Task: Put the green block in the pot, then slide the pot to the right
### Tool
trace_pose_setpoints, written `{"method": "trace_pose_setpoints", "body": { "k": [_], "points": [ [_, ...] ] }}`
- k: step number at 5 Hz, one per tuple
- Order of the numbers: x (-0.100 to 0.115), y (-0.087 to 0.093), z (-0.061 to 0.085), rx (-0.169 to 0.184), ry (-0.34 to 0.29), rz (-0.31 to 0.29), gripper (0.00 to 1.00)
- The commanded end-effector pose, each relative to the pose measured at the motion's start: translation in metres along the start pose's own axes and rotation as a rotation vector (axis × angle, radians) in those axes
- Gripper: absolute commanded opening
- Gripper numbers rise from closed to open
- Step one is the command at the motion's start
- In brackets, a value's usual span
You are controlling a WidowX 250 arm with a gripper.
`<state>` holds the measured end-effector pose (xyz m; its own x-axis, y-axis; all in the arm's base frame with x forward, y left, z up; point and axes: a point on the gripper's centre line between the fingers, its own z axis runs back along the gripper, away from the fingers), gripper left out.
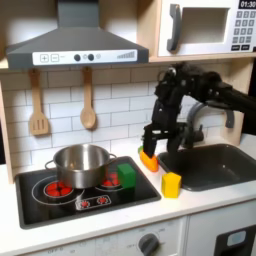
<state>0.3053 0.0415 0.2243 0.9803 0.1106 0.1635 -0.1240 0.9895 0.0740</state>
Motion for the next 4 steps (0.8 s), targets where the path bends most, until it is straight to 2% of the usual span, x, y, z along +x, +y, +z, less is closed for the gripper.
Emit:
{"method": "trace_pose_setpoints", "body": {
  "k": [1, 2, 4],
  "points": [
    [0.023, 0.019, -0.010, 0.020, 0.001, 0.017, 1.00],
    [0.034, 0.027, -0.014, 0.030, 0.002, 0.025, 1.00],
    [0.044, 0.028, -0.031, 0.040, 0.032, 0.012, 1.00]
  ]
}}
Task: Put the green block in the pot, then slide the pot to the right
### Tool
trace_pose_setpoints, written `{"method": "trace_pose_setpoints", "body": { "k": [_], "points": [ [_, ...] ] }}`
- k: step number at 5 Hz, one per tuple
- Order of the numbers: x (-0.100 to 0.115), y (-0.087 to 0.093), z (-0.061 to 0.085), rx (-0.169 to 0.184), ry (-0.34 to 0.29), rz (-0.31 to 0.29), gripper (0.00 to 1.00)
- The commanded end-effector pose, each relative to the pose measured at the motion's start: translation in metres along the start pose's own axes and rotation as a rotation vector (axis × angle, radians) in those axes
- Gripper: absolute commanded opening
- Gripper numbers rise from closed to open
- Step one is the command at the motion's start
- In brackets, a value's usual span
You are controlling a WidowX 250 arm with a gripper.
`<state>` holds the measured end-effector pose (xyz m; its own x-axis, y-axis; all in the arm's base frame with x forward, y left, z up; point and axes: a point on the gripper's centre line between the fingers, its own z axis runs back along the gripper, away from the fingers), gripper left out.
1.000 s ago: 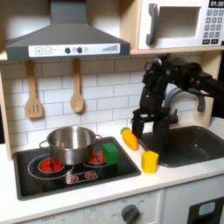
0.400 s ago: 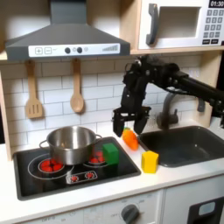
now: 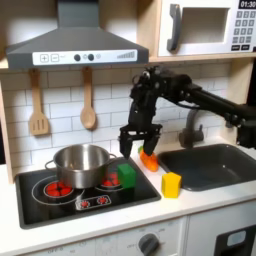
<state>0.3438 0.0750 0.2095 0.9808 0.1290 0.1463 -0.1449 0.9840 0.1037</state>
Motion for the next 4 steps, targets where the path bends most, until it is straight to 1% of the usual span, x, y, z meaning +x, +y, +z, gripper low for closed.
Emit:
{"method": "trace_pose_setpoints", "body": {
  "k": [1, 2, 3, 4],
  "points": [
    [0.010, 0.000, -0.016, 0.013, 0.028, -0.015, 1.00],
    [0.016, 0.001, -0.021, 0.021, 0.032, -0.014, 1.00],
    [0.018, 0.002, -0.028, 0.021, 0.049, -0.007, 1.00],
    [0.018, 0.001, -0.035, 0.015, 0.065, -0.012, 1.00]
  ]
}}
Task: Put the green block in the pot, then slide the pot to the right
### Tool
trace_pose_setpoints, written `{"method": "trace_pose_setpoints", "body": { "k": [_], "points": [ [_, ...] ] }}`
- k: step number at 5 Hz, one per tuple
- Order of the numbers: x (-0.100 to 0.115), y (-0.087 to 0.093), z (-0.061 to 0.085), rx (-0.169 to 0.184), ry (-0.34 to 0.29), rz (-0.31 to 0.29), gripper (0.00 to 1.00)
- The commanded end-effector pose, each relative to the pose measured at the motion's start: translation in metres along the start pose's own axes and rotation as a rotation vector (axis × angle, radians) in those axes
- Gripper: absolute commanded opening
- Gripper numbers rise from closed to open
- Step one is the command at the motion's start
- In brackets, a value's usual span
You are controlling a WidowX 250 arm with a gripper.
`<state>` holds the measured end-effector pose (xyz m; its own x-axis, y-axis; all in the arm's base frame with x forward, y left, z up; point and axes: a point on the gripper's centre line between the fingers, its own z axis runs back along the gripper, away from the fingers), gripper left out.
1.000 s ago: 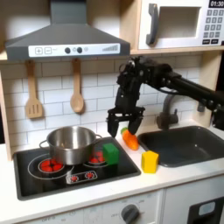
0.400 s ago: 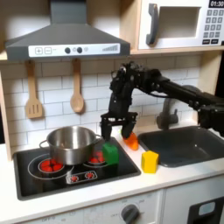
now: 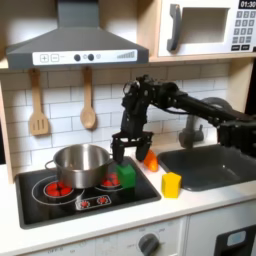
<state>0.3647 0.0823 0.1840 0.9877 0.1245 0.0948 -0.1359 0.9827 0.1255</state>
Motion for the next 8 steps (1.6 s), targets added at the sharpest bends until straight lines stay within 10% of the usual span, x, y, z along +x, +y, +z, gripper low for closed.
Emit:
{"method": "trace_pose_setpoints", "body": {
  "k": [1, 8],
  "points": [
    [-0.002, -0.001, -0.009, -0.003, 0.025, -0.014, 1.00],
    [-0.007, 0.000, -0.037, -0.010, 0.100, -0.040, 1.00]
  ]
}}
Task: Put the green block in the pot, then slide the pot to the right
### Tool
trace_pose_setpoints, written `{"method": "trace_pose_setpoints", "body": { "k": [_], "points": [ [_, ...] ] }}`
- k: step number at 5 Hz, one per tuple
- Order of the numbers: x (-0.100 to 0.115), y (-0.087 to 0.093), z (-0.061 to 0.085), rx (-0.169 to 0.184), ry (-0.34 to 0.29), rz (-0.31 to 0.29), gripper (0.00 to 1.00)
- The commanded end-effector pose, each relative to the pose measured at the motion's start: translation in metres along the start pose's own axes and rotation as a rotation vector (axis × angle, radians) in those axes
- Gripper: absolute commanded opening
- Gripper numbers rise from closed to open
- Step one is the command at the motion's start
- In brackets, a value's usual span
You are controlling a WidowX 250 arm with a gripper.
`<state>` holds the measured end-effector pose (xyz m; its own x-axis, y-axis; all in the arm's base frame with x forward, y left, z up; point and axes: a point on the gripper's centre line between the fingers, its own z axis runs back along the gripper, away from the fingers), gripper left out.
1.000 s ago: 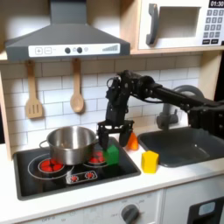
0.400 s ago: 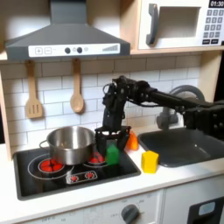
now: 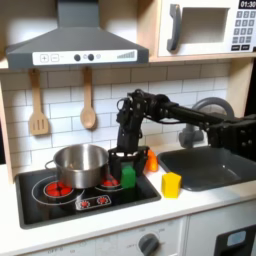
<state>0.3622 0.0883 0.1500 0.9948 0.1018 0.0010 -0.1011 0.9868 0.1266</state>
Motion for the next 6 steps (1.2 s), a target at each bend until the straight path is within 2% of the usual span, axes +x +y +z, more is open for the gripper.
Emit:
{"method": "trace_pose_setpoints", "body": {
  "k": [1, 3, 5, 6],
  "points": [
    [-0.0009, -0.0035, -0.0055, -0.018, 0.017, -0.010, 1.00],
    [0.0017, -0.0065, -0.0119, -0.041, 0.028, -0.021, 1.00],
    [0.0038, -0.0081, -0.0117, -0.050, 0.029, -0.029, 1.00],
    [0.0038, -0.0102, -0.0112, -0.057, 0.027, -0.032, 0.00]
  ]
}}
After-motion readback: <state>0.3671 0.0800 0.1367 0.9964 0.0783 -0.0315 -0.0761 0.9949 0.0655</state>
